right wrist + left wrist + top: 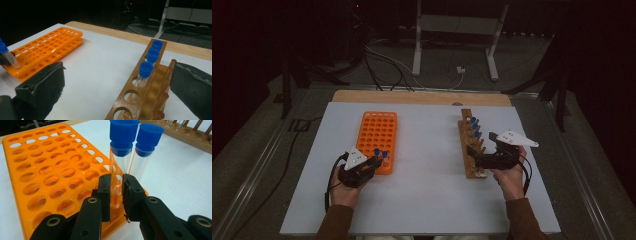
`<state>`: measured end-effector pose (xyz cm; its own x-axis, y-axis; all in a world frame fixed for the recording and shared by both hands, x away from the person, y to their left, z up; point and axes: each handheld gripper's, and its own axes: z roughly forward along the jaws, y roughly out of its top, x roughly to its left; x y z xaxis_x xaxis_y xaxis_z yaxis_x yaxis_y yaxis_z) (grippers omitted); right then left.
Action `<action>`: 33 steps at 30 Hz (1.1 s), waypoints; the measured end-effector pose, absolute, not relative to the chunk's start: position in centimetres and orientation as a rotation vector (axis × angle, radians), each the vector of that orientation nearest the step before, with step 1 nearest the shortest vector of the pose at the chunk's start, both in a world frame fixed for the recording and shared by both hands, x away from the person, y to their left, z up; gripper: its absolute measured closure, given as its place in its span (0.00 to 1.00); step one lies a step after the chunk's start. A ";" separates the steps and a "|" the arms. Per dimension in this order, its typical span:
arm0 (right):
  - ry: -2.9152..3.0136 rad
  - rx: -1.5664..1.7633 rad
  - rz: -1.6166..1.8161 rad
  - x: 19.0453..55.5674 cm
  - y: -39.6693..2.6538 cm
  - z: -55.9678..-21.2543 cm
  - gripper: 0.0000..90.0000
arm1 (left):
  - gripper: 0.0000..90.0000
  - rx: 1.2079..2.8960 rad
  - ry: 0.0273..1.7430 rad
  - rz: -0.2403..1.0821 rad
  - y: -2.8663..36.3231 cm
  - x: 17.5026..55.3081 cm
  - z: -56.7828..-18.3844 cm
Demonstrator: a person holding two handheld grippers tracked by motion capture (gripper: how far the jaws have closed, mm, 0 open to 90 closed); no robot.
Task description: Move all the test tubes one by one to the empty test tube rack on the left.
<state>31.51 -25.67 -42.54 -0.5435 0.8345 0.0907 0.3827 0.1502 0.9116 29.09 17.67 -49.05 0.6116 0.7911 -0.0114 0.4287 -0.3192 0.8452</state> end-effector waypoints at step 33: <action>1.998 1.159 1.349 31.8 -25.8 -42.6 0.00 | 0.67 1.886 0.993 0.482 18.7 28.3 -48.5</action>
<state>31.81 -25.81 -42.57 -0.5375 0.8397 0.0774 0.3856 0.1631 0.9081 28.34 18.70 -48.46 0.5980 0.7983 -0.0712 0.4383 -0.2513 0.8630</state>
